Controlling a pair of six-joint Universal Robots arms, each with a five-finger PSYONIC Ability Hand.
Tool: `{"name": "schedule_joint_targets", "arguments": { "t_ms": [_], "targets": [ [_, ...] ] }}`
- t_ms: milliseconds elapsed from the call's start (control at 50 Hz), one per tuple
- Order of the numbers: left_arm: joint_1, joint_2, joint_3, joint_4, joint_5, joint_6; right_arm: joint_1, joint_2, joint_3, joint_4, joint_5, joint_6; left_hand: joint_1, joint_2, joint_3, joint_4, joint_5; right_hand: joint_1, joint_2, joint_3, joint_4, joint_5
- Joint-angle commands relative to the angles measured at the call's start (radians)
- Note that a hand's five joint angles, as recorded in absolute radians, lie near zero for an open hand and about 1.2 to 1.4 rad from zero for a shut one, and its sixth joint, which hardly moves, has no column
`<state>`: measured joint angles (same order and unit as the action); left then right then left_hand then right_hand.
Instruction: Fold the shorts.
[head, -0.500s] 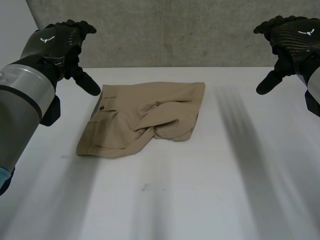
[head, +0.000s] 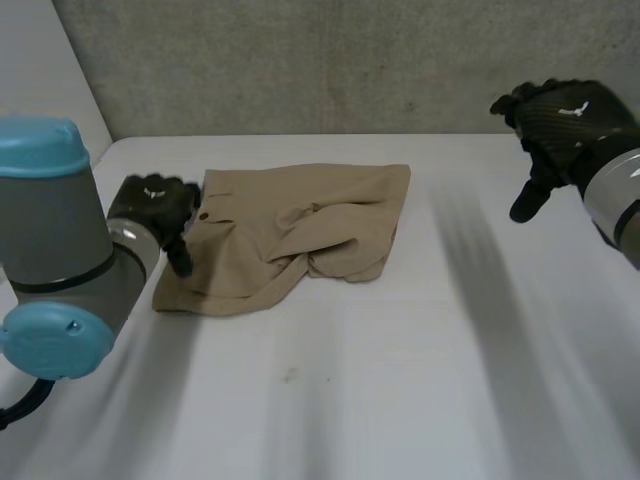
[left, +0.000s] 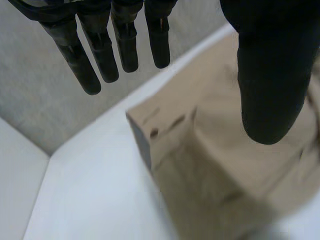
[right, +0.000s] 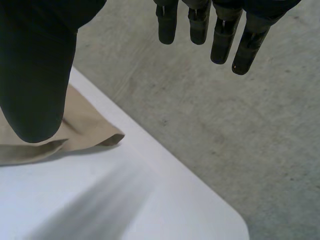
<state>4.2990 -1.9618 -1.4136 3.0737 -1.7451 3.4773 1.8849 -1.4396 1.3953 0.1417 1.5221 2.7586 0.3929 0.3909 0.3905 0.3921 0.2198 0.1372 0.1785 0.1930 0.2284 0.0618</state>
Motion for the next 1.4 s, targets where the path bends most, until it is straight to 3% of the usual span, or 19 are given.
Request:
{"name": "schedule_joint_targets", "arguments": {
  "t_ms": [20, 200, 280, 560, 1400],
  "targets": [
    [0.059, -0.072, -0.047, 0.056, 0.013, 0.022, 0.04, 0.062, 0.001, -0.02, 0.001, 0.001, 0.079, 0.081, 0.081, 0.08, 0.078, 0.037, -0.004, -0.018, -0.054, -0.062],
    [0.172, -0.117, -0.079, 0.083, 0.199, 0.026, 0.048, 0.105, 0.017, -0.042, 0.001, -0.001, 0.135, 0.137, 0.137, 0.135, 0.133, 0.037, -0.004, -0.018, -0.054, -0.062],
    [0.192, -0.144, -0.068, 0.095, 0.24, 0.028, 0.054, 0.11, 0.021, -0.044, 0.001, -0.001, 0.199, 0.201, 0.201, 0.2, 0.198, 0.037, -0.004, -0.018, -0.054, -0.062],
    [0.229, -0.196, -0.068, 0.112, 0.25, 0.092, 0.056, 0.113, 0.03, -0.054, 0.001, -0.001, 0.179, 0.181, 0.181, 0.18, 0.177, 0.037, -0.004, -0.018, -0.054, -0.062],
    [0.189, -0.158, -0.117, 0.119, 0.245, 0.094, 0.056, 0.113, 0.048, -0.06, 0.003, -0.002, 0.167, 0.169, 0.169, 0.168, 0.166, 0.037, -0.004, -0.018, -0.054, -0.062]
  ]
}}
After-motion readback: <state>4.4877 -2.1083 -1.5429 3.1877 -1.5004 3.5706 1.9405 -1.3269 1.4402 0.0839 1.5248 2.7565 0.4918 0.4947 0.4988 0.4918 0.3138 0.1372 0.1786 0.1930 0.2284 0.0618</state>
